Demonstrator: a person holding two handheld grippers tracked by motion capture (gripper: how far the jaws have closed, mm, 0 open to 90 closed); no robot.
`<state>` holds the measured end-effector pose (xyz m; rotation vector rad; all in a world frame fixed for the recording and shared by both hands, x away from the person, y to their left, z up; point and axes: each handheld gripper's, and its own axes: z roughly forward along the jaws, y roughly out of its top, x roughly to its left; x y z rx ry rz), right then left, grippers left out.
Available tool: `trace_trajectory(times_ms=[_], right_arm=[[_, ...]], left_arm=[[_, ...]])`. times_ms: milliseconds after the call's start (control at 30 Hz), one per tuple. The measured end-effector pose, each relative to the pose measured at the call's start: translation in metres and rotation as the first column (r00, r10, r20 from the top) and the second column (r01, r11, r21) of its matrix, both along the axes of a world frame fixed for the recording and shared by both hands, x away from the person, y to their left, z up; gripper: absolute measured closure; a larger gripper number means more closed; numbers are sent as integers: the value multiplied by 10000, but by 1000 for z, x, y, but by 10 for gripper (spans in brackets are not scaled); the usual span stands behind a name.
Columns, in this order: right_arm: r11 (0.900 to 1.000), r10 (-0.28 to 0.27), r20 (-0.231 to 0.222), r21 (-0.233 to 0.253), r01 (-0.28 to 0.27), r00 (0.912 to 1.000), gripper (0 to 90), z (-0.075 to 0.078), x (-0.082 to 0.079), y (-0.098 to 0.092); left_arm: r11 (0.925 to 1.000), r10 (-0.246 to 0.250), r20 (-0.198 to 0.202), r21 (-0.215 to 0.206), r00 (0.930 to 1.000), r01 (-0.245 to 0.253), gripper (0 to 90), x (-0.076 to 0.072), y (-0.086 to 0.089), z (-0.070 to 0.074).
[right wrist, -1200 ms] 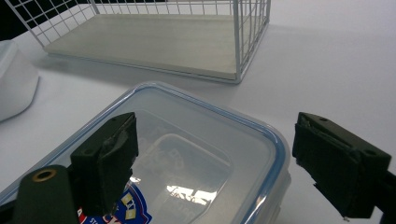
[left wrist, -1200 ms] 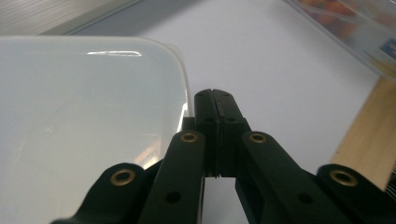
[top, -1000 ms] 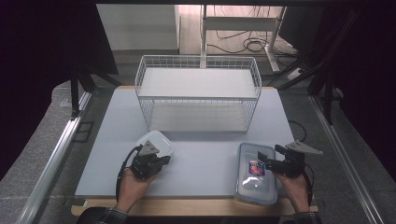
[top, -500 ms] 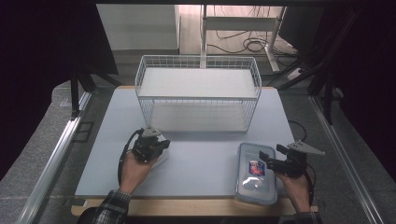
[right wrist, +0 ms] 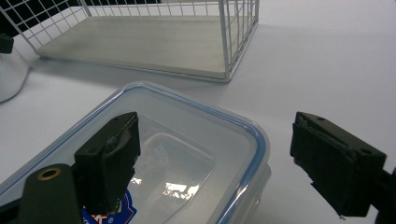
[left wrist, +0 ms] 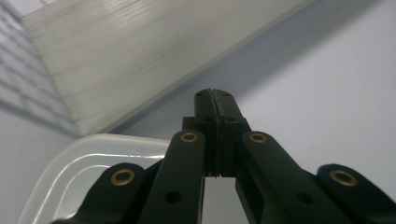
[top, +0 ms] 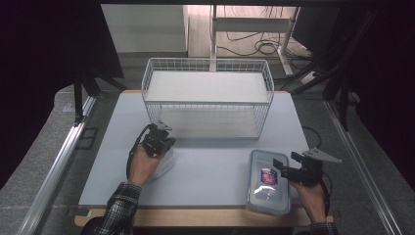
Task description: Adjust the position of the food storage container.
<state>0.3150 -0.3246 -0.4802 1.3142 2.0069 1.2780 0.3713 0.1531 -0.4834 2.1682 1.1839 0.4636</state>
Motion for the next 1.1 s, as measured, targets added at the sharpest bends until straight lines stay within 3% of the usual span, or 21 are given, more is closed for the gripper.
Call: trace_trajectory(times_ms=[67,133,233,333,400,467,567,633,667,767,900,1000,1100], right_arm=[[10000,10,-3,-15,-10,10000,166,0,-1,0],[10000,25,3,-41,-25,10000,166,1,-1,1],[10000,38,-37,-66,-38,10000,166,0,0,1],[10000,43,-73,-80,-44,10000,167,0,0,1],[9999,36,-43,-98,-36,10000,167,0,0,1],[9999,25,-42,-102,-25,10000,167,0,0,1],[9999,34,-59,-101,-35,10000,168,-1,0,1],[9999,48,-42,-94,-48,10000,168,-1,0,2],[9999,52,-16,-98,-52,10000,168,0,-1,2],[9999,-6,88,-104,7,10000,172,2,-2,2],[9997,-223,207,132,220,9995,251,10,-6,-2],[9990,-382,259,224,376,9989,322,19,-11,-6],[9998,-178,73,67,178,9998,464,25,-20,-10]], left_arm=[[9995,245,48,206,9997,-246,900,-1,7,0],[9983,583,-130,-1,9982,-583,900,-1,18,-1],[9945,1042,-170,61,9944,-1041,900,-2,34,-3],[9866,1560,-177,506,9876,-1549,900,-5,48,-5],[9803,1931,-189,462,9810,-1921,900,-8,57,-5],[9854,1688,100,-241,9856,-1686,898,-20,59,2],[9897,768,-30,-1207,9970,-766,868,-40,49,12],[9865,144,-206,-1630,9997,-175,865,-51,40,11],[9877,-90,-323,-1561,9994,38,867,-56,35,9],[9962,-243,-513,-844,9984,200,882,-66,28,1],[9992,264,-55,305,9996,-263,900,-68,32,-1],[9991,384,-115,-165,9992,-386,900,-63,39,-5],[9990,288,342,-339,9990,-276,889,-69,37,-3]])
